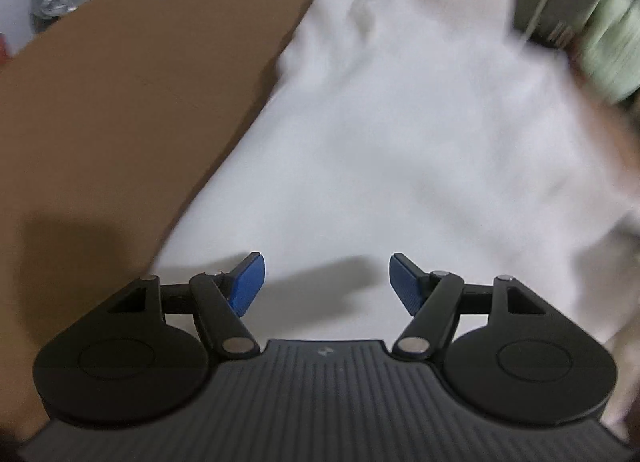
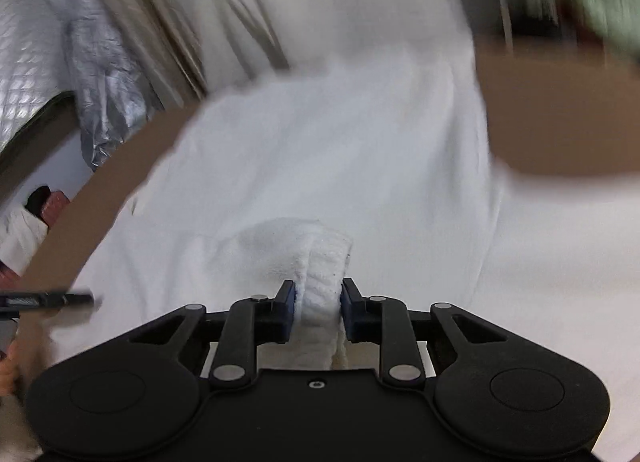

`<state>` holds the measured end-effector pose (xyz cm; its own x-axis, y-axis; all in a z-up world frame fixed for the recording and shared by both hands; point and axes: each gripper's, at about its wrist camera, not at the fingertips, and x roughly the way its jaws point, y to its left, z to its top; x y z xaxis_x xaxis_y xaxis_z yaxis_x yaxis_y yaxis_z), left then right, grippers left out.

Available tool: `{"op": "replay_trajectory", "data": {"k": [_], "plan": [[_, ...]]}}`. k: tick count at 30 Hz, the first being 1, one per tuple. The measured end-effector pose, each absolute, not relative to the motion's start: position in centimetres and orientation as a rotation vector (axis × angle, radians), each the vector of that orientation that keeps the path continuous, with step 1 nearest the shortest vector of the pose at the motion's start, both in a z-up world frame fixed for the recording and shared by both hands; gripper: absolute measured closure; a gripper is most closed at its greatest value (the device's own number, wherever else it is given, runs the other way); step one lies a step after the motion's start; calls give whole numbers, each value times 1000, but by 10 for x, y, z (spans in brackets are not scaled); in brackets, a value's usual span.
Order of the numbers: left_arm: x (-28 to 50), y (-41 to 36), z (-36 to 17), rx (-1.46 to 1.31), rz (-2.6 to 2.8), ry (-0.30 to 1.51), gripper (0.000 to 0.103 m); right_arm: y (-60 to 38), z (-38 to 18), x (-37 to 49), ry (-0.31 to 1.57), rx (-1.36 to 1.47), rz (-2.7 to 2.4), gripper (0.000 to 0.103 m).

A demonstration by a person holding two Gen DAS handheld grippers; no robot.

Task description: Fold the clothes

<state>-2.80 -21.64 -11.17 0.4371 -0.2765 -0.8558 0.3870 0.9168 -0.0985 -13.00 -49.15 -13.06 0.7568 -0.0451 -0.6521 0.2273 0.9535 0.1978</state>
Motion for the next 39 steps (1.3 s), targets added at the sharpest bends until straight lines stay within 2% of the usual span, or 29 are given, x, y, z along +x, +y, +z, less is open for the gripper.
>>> {"op": "replay_trajectory", "data": {"k": [2,7,12,15,16,18,20,21,22,27,30,33,36,39], "plan": [[-34,-213,-119,136,-422,1053,35,-471,-121,-131,673,93,-219,76],[-32,-219,-117,165,-416,1058,35,-468,-152,-113,844,70,-237,73],[-33,-224,-115,212,-423,1042,34,-484,-150,-116,855,175,-249,74],[-38,-223,-113,232,-438,1023,33,-499,-134,-131,799,332,-248,71],[-40,-224,-111,237,-446,1011,33,-505,-128,-135,779,384,-248,69],[-48,-226,-97,236,-521,925,33,-515,-118,-145,740,488,-246,50],[-62,-231,-77,227,-642,794,33,-530,-98,-170,638,588,-247,37],[-69,-236,-68,220,-700,744,33,-540,-86,-185,584,628,-256,35],[-76,-245,-60,202,-761,714,33,-550,-77,-197,567,642,-285,35],[-94,-317,-47,89,-1015,785,33,-626,-62,-261,523,732,-369,34],[-106,-369,-43,133,-1080,820,33,-675,-77,-298,527,768,-369,34],[-112,-407,-36,149,-1065,803,33,-692,-94,-312,681,539,-398,34],[-117,-431,-36,129,-1071,829,33,-718,-122,-335,711,565,-453,34],[-140,-449,-48,205,-1106,872,35,-748,-146,-363,642,702,-524,34]]}}
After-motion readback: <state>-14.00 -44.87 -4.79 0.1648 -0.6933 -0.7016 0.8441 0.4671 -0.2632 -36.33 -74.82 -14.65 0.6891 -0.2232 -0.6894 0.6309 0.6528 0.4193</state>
